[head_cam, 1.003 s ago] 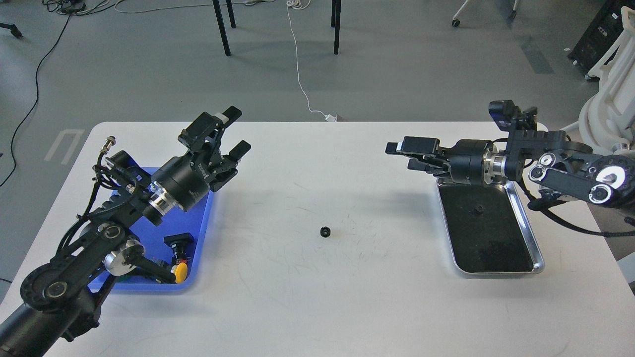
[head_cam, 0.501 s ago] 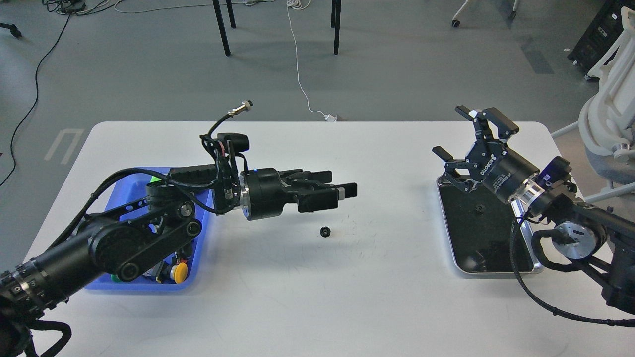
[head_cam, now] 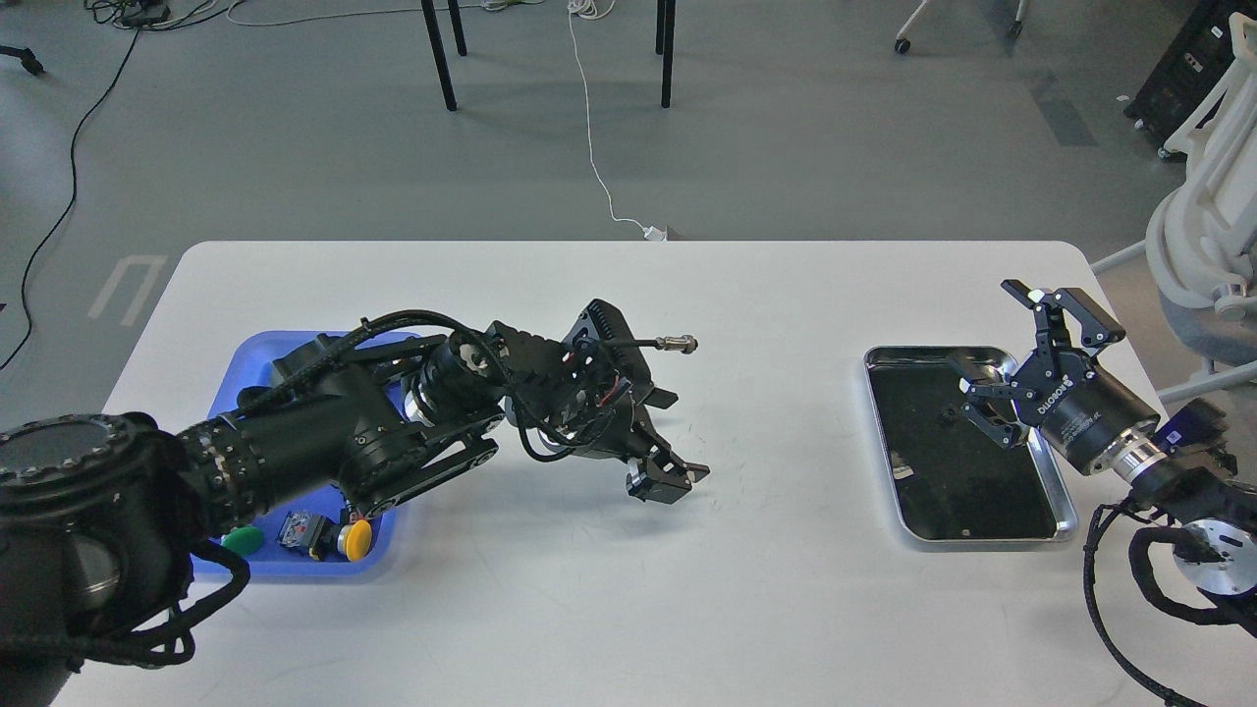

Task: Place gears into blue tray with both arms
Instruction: 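Close the left gripper on the black part, then carry the black part with the left gripper over the blue tray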

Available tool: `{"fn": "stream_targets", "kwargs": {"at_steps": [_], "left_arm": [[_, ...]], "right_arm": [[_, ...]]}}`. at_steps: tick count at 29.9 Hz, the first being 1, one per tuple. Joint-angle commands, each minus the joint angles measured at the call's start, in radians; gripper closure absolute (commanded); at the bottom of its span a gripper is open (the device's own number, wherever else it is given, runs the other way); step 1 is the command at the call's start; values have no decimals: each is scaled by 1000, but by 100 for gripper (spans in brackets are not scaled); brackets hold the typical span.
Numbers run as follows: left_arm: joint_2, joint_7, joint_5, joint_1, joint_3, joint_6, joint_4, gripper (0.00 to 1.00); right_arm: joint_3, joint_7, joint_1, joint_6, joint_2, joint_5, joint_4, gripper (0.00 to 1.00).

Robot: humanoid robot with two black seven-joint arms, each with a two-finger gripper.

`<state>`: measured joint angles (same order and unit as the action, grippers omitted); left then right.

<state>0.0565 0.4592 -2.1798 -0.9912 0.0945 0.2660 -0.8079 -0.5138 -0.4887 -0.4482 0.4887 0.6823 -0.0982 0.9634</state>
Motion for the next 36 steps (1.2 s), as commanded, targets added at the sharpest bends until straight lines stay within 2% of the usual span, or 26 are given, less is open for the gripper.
{"fn": "stream_targets", "kwargs": {"at_steps": [1,4,14,19,24,27,36], "left_arm": [[-9,-1,-2,5,-13,-5,18,14],[-1,1,-2,14,-13,-5,18,26],[29,3,-2,43,-21,-5,18,29],[40,3,-2,51,-21,-5,24,35],[45,9,-2,51,-21,-7,29,51],[49,7,-2,52,-21,-7,29,73],[52,7,-2,51,-18,-11,29,87]], "right_arm": [[-9,0,-1,0,0,0,0,2],[-9,0,0,0,0,0,0,2],[-8,0,2,0,3,0,1,2],[-9,0,2,0,3,0,1,2],[-8,0,2,0,3,-2,1,2],[-8,0,2,0,3,-2,1,2],[-8,0,2,0,3,-2,1,2]]}}
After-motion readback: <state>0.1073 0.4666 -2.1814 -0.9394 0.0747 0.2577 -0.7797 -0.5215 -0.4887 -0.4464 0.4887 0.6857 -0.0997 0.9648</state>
